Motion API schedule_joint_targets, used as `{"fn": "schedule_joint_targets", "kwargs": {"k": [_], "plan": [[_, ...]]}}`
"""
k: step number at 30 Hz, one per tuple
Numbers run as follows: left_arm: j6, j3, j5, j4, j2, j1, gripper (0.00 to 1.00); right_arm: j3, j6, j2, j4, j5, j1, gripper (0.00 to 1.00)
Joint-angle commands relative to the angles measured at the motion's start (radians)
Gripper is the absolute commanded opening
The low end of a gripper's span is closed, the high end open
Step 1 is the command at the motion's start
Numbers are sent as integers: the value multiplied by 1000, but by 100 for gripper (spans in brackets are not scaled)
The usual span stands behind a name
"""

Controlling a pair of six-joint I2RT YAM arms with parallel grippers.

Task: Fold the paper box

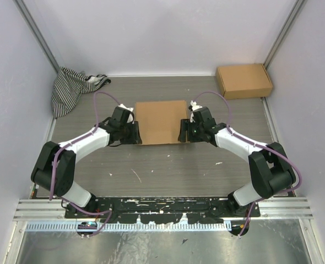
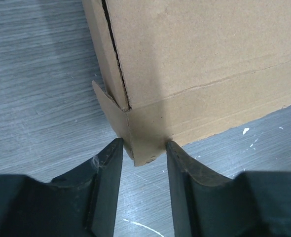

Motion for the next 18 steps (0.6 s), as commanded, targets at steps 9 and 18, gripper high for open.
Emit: {"fn": "schedule_joint_targets", "kwargs": {"k": [9, 18], "plan": [[-35, 119, 127, -156, -49, -5, 35, 117, 47, -28, -124, -106, 5, 56], [-29, 218, 142, -310, -29, -5, 35, 249, 60, 19, -291, -111, 3, 52]]}}
